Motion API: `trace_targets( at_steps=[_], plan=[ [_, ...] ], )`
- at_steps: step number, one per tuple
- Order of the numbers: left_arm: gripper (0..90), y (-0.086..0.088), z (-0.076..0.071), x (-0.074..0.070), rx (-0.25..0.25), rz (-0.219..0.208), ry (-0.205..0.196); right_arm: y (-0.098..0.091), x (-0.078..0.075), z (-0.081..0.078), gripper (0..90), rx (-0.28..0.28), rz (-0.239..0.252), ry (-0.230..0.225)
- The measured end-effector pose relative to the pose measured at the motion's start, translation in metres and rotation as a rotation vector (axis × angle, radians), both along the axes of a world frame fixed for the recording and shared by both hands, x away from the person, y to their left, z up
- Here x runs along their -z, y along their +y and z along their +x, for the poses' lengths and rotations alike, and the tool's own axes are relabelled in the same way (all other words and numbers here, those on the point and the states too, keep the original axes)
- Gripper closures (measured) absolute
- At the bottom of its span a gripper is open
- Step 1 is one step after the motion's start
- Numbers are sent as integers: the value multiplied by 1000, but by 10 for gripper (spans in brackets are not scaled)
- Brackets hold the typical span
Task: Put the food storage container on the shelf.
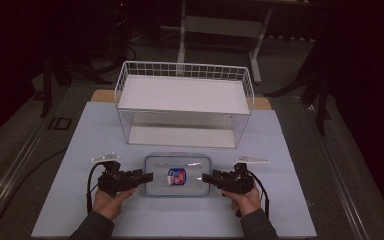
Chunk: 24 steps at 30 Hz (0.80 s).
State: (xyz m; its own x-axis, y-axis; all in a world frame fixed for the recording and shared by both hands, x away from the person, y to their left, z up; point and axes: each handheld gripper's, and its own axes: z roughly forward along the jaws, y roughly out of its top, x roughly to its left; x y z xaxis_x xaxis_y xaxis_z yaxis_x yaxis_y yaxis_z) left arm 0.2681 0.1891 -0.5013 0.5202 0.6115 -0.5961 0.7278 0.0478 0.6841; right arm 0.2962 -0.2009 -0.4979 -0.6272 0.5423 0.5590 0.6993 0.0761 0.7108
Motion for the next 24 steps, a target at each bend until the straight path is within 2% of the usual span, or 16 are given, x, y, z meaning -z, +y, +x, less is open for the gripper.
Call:
trace_targets(
  at_steps=[10,16,24],
  plan=[
    [487,1,2,-9,-2,-5,-30,1,-8,-2,513,14,12,-35],
    [487,1,2,-16,0,-14,-50,0,-17,-3,513,19,13,-68],
    [488,-3,2,-30,2,-15,-96,-4,-34,-4,513,17,10,-124]
  ],
)
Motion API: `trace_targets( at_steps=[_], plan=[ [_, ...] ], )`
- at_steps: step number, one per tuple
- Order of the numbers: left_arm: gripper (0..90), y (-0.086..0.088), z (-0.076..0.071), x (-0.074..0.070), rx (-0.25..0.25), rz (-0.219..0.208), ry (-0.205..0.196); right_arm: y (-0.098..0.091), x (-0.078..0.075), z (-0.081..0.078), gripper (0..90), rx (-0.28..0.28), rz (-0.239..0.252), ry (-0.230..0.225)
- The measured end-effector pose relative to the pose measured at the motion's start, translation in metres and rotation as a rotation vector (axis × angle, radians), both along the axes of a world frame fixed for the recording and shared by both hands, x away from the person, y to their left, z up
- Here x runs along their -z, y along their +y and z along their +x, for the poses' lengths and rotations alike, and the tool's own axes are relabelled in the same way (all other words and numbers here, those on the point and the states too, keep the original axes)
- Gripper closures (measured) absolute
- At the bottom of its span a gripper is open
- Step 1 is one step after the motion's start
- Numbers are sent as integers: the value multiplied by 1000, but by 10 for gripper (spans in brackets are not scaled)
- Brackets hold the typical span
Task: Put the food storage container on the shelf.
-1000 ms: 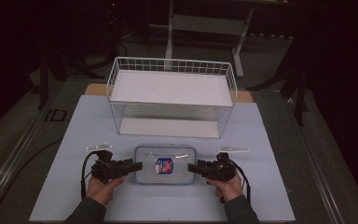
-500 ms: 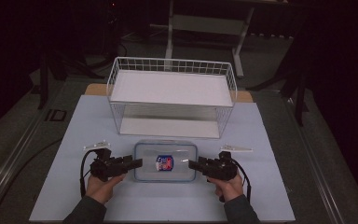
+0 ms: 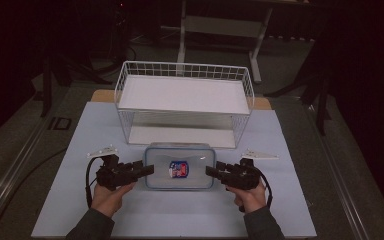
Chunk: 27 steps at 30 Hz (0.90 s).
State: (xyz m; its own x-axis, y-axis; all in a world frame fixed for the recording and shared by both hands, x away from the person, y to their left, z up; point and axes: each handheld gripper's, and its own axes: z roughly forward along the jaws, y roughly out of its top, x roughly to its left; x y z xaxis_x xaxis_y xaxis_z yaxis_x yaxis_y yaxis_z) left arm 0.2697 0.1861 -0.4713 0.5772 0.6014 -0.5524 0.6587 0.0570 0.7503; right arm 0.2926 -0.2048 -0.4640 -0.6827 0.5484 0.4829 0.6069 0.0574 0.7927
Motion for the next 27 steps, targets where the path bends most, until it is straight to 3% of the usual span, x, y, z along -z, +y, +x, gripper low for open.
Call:
trace_targets(
  at_steps=[18,27],
  plan=[
    [488,-2,2,-34,12,37,-76,-1,-20,-1,514,3,25,-56],
    [488,-6,7,-59,23,39,-128,-6,-43,-2,514,23,45,-110]
  ],
)
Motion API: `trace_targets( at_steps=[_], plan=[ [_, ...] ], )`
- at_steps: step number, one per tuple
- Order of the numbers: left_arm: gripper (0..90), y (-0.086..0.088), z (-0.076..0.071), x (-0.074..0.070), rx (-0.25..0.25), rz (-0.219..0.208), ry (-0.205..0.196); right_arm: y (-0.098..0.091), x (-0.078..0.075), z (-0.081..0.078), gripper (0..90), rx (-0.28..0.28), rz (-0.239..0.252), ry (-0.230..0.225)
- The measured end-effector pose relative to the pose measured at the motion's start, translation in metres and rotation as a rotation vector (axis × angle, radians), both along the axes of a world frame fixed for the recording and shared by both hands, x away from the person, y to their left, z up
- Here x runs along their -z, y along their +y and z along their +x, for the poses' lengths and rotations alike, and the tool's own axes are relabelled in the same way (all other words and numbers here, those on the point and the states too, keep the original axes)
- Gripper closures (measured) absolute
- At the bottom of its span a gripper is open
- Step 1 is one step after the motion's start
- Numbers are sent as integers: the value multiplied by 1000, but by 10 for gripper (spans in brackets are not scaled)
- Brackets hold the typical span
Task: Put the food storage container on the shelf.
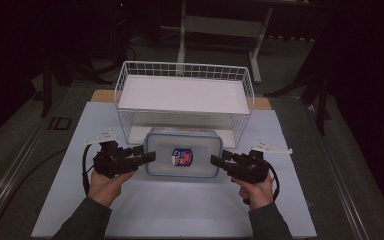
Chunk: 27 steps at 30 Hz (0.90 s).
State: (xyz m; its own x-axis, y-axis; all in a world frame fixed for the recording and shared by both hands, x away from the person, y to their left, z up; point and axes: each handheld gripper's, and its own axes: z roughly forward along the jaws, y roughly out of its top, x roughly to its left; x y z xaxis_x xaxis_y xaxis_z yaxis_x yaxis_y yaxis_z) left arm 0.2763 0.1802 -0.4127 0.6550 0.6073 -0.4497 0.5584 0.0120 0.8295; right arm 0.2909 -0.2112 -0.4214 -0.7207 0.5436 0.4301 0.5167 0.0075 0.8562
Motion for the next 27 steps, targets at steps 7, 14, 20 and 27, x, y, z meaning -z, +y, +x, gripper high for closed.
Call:
trace_targets(
  at_steps=[7,14,20,27],
  plan=[
    [488,1,5,-17,-1,-7,-37,1,-19,5,514,3,-4,-41],
    [488,5,9,-35,-2,-7,-77,5,-42,10,514,-2,-10,-86],
    [488,7,13,-46,-5,-15,-100,7,-53,15,514,-4,-14,-111],
    [488,7,18,-54,-5,-25,-122,6,-65,19,514,-2,-20,-138]
  ],
)
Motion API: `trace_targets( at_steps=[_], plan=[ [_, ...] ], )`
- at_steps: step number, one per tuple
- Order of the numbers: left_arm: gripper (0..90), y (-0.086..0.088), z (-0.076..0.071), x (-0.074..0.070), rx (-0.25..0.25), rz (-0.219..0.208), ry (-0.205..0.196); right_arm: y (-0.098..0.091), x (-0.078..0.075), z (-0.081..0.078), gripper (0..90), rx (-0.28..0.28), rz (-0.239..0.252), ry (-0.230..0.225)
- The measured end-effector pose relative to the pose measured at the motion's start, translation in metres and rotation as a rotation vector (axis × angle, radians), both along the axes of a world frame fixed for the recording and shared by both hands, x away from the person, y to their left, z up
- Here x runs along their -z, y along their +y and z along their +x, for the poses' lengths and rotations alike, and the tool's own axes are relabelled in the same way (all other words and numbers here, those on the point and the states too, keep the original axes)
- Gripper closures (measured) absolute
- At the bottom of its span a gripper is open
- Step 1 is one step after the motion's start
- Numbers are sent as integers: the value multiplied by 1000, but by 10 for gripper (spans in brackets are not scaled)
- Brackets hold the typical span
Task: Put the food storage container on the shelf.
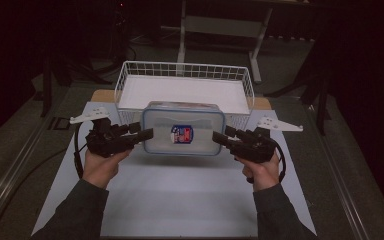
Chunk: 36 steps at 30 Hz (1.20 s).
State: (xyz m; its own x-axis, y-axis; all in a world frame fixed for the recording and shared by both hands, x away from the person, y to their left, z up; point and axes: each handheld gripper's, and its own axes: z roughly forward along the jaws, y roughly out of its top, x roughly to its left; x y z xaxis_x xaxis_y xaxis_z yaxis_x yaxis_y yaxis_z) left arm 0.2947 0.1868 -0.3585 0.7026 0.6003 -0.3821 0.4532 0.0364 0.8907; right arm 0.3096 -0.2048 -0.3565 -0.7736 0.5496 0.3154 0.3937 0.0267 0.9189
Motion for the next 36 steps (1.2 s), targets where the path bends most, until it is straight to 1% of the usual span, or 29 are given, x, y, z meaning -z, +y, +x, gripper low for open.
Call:
trace_targets(
  at_steps=[5,7,9,13,14,17,19,20,21,22,23,24,25,27,30,33,36],
  plan=[
    [488,1,7,-12,-1,3,-24,1,-10,6,514,4,4,-23],
    [488,1,8,-13,0,4,-28,1,-13,9,514,5,8,-29],
    [488,2,13,-20,-4,0,-39,2,-17,11,514,6,12,-33],
    [488,2,15,-22,-2,-2,-39,2,-22,16,514,8,17,-42],
    [488,1,19,-27,2,-3,-43,1,-27,18,514,9,16,-50],
    [489,0,21,-30,2,-2,-48,0,-30,20,514,12,23,-54],
    [488,-1,24,-32,0,-2,-50,-1,-30,21,514,14,26,-53],
    [489,-2,27,-33,2,0,-46,-2,-31,24,514,16,30,-50],
    [489,-2,27,-33,2,0,-46,-3,-31,25,514,17,34,-46],
    [488,-3,32,-36,3,3,-41,-3,-32,27,514,19,36,-43],
    [489,-3,32,-36,3,3,-41,-3,-32,28,515,21,36,-40],
    [488,-3,36,-38,3,7,-39,-3,-32,30,514,23,40,-39],
    [489,-3,36,-38,3,7,-39,-3,-32,30,514,23,40,-39],
    [489,-3,43,-41,-1,8,-37,-3,-32,37,515,26,55,-29],
    [489,-3,47,-43,-4,9,-36,-3,-32,42,515,25,60,-22],
    [489,-1,55,-44,-11,-9,-36,-2,-34,50,514,28,69,-16],
    [490,1,63,-44,-16,-28,-37,1,-37,57,515,34,67,-13]
  ],
)
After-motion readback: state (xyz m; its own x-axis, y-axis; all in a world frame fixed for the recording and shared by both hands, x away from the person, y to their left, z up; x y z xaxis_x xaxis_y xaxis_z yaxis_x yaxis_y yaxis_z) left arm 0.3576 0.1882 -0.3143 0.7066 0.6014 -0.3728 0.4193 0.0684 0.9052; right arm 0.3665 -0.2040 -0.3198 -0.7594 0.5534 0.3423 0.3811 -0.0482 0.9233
